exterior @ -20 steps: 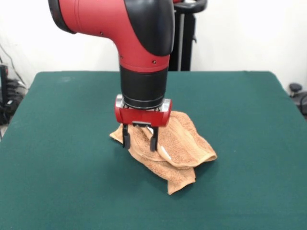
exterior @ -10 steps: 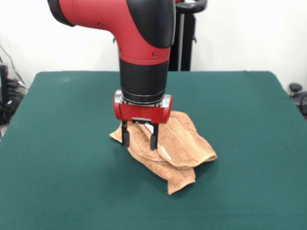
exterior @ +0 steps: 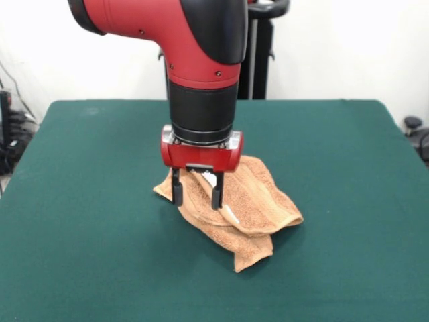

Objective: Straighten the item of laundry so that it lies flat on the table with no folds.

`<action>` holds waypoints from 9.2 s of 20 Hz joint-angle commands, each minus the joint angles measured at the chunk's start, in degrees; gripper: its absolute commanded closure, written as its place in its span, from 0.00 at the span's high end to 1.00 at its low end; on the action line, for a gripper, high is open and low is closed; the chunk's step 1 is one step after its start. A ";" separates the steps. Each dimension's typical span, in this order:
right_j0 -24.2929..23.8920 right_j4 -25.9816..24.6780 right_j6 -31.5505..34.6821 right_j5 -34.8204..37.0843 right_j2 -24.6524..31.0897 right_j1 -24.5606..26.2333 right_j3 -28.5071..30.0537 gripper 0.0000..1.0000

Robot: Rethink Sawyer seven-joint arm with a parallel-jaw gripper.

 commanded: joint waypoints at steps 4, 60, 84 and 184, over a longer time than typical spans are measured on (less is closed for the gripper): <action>1.77 -2.13 4.82 0.70 5.19 3.67 3.73 1.00; 1.88 -1.19 4.66 7.88 4.05 -0.02 3.35 1.00; 1.74 -0.93 5.27 8.36 4.74 -5.52 9.94 1.00; 3.81 1.43 9.66 -3.65 6.37 -6.61 21.26 0.00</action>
